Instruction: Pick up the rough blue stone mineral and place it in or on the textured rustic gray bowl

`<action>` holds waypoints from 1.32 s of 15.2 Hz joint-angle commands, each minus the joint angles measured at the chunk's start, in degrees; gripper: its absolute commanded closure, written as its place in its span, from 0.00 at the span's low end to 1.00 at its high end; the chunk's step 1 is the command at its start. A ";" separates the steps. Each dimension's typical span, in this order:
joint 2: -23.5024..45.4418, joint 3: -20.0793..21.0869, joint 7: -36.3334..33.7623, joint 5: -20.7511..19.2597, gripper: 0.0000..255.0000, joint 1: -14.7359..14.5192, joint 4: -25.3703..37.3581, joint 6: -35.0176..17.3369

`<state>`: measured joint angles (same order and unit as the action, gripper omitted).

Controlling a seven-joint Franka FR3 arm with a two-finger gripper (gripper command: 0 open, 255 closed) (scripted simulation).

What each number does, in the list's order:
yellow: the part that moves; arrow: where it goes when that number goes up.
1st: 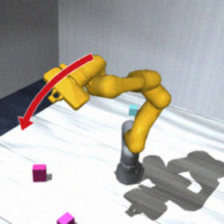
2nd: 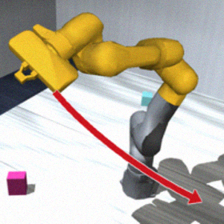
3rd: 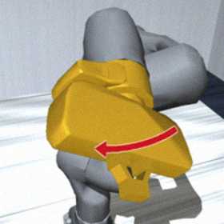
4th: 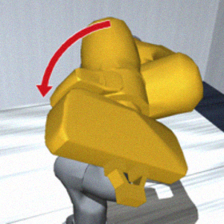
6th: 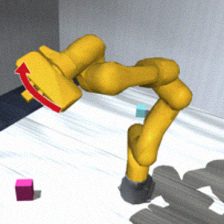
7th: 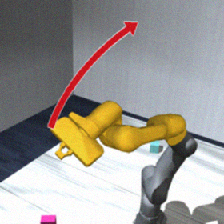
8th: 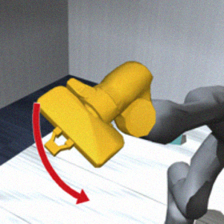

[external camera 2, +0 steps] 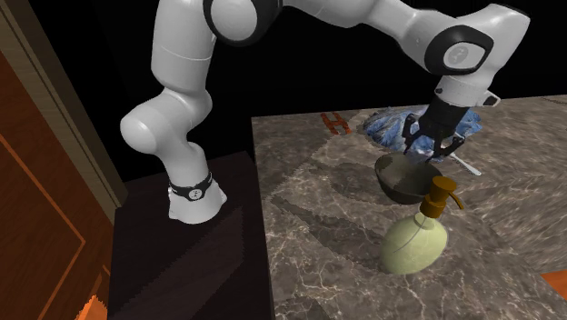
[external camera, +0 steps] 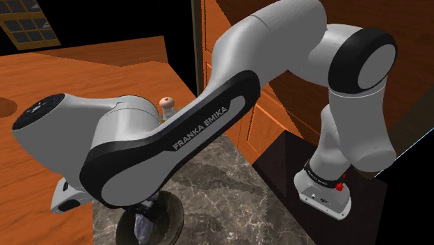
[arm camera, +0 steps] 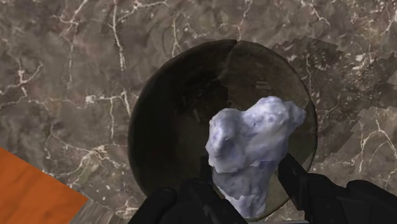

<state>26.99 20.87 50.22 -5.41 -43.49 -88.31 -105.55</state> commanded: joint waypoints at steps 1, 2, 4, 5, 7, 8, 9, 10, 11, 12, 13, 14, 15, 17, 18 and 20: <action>0.54 -0.09 -0.11 -0.19 1.00 -0.08 -0.80 -1.35; 0.79 -0.14 -0.14 -0.28 1.00 -0.09 -1.21 -2.00; 1.32 -0.25 -0.19 -0.48 1.00 -0.12 -1.98 -3.28; 1.61 -0.30 -0.22 -0.58 1.00 -0.14 -2.35 -3.91; 2.25 -0.43 -0.29 -0.80 1.00 -0.20 -3.08 -5.26; 2.24 -0.43 -0.29 -0.80 1.00 -0.20 -3.09 -5.26; 2.25 -0.43 -0.29 -0.80 1.00 -0.20 -3.09 -5.26; 2.25 -0.43 -0.29 -0.80 1.00 -0.20 -3.09 -5.26; 2.25 -0.43 -0.29 -0.80 1.00 -0.20 -3.08 -5.26; 2.25 -0.43 -0.29 -0.80 1.00 -0.20 -3.08 -5.26; 2.25 -0.43 -0.29 -0.80 1.00 -0.20 -3.08 -5.26; 2.25 -0.43 -0.29 -0.80 1.00 -0.20 -3.08 -5.26; 2.25 -0.43 -0.29 -0.80 0.00 -0.20 -3.08 -5.26; 2.25 -0.43 -0.29 -0.80 0.00 -0.20 -3.09 -5.26; 2.25 -0.43 -0.29 -0.80 0.00 -0.20 -3.09 -5.26; 2.25 -0.43 -0.29 -0.80 0.00 -0.20 -3.09 -5.26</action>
<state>29.24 20.44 49.92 -6.21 -43.69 -91.40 -110.81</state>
